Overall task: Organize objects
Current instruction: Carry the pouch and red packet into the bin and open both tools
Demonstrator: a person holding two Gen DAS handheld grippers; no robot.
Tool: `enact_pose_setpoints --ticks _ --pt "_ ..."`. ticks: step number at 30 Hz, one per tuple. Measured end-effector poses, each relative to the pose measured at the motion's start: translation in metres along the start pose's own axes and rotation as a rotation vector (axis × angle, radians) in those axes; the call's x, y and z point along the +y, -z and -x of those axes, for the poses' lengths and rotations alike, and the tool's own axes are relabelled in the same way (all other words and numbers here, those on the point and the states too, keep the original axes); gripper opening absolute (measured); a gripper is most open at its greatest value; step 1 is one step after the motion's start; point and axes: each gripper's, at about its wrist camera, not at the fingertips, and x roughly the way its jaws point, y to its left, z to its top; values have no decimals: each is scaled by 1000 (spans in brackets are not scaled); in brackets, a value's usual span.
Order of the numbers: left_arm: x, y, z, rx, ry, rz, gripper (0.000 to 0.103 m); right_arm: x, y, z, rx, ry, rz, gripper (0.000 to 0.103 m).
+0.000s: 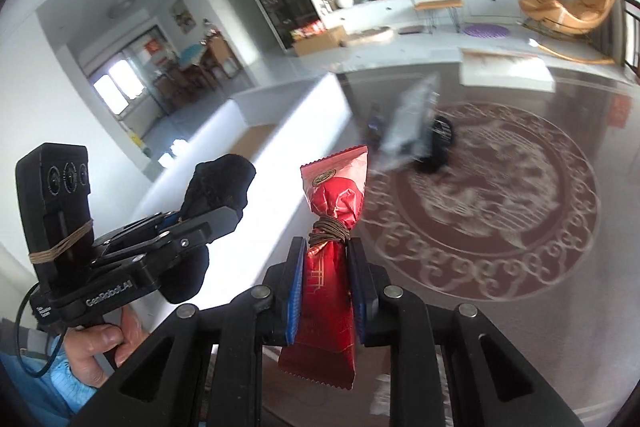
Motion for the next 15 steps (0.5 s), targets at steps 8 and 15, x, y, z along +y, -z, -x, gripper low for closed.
enact_pose_setpoints --ticks 8,15 --pt "102 -6 43 12 -306 40 31 103 -21 -62 33 -222 60 22" --pt "177 26 9 251 -658 86 72 153 -5 -151 184 -200 105 48"
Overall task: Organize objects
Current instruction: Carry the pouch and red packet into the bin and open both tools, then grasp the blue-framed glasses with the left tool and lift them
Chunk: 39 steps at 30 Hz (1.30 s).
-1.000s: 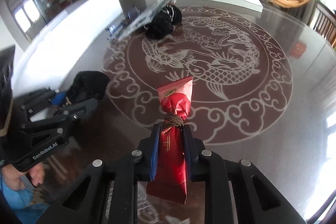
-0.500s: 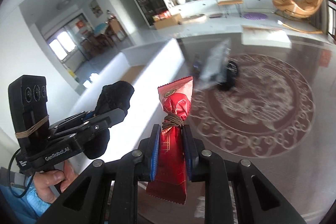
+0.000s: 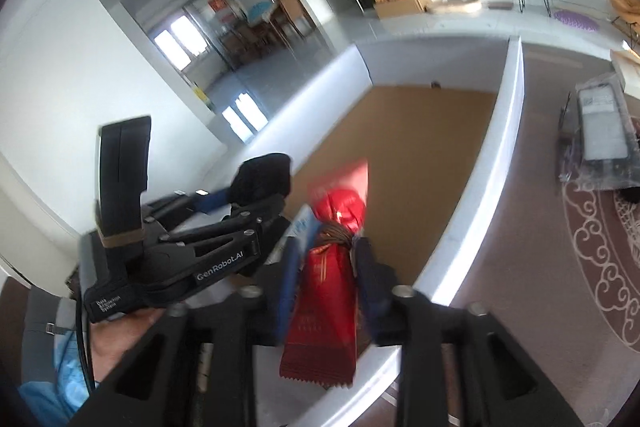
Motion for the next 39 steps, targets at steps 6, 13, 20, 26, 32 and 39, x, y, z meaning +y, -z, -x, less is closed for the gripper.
enact_pose_setpoints --ticks 6,13,20,26,32,39 --pt "-8 5 -7 -28 -66 13 87 -21 12 19 -82 99 20 85" --pt "-40 -3 18 -140 88 30 87 -112 45 85 -233 352 -67 97" --pt "-128 3 74 -233 397 -121 88 -220 117 128 -146 721 -151 97" --pt "-236 22 82 -152 570 -281 92 -254 148 158 -159 787 -255 97" --pt "-288 22 47 -42 538 -267 92 -256 145 160 -187 757 -263 97" --pt "-293 -69 -8 -177 361 -48 92 -249 152 151 -158 790 -211 97"
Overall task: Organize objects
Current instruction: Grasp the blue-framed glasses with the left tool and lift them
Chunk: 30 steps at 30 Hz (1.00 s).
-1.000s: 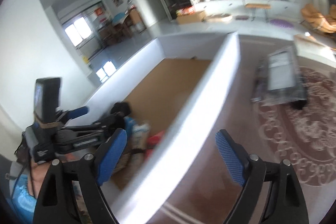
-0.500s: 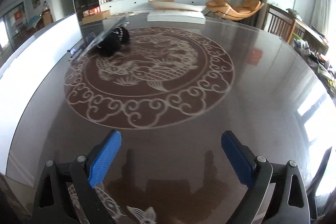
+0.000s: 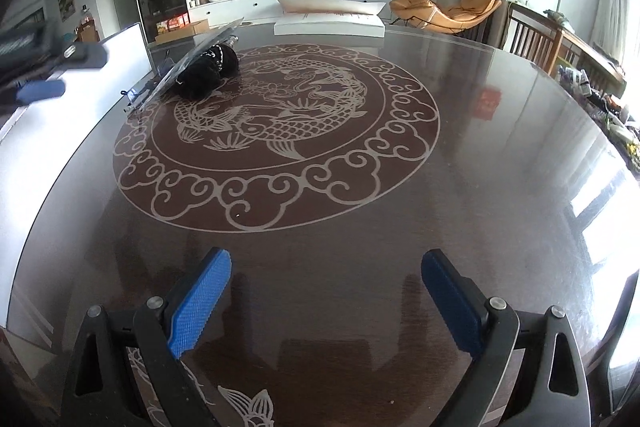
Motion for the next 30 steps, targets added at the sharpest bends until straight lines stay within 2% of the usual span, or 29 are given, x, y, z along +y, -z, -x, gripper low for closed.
enact_pose_setpoints --ticks 3,7,10,12,13,14,16,21,24,27,28,30 --pt "15 -31 -48 -5 -79 54 92 -1 1 1 -3 -6 -3 97" --pt "29 -43 -103 75 -88 111 91 -3 2 1 -4 -13 -6 97" --pt "35 -45 -128 109 -89 136 91 -2 2 0 0 -14 0 97" --pt "41 -45 -141 124 -86 151 82 -2 3 0 2 -15 0 97" --pt "44 -44 -144 127 -86 157 74 -2 3 0 3 -17 0 97" --pt "46 -44 -147 127 -88 159 55 -2 3 0 4 -18 -1 97" --pt "49 -41 -146 125 -95 142 29 -2 3 -1 8 -20 -2 97" --pt "35 -5 -106 96 -96 79 28 -2 2 -3 21 -19 -7 97" --pt "21 34 -70 105 -54 64 28 -3 2 -4 28 -21 -10 97" --pt "8 75 -28 105 -67 -3 31 -3 2 -3 23 -24 -14 97" --pt "8 87 -19 122 -72 -18 35 -3 2 -2 22 -25 -15 97" --pt "12 101 -11 162 -68 -20 58 -3 2 -3 25 -27 -13 97"
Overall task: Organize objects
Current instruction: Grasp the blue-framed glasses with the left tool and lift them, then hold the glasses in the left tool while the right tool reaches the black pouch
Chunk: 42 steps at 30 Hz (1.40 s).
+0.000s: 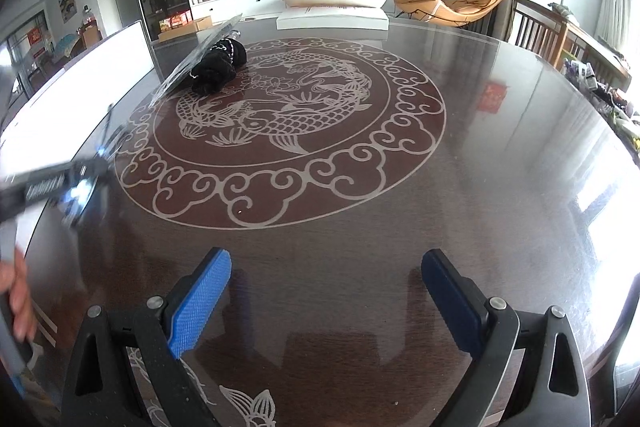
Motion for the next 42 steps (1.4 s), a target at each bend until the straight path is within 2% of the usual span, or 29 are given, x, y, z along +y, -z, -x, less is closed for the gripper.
enact_pose_setpoints --ticks 1,2,4,6,9,16,42 --pt "4 3 2 8 5 1 81 0 0 -1 3 0 1 97" --pt "8 3 2 14 6 4 93 0 0 -1 6 0 3 97" --pt "14 -1 -3 39 2 -4 93 1 0 -2 11 -1 4 97" --pt "9 0 -4 29 -10 -50 96 1 0 -2 12 -3 4 97" --pt "8 2 -6 17 9 -58 103 1 0 -3 15 -6 4 97" --pt "7 -2 -7 15 16 -61 103 6 -1 -7 39 1 39 103" --pt "6 -3 -9 12 15 -58 103 6 -1 -7 40 2 38 103"
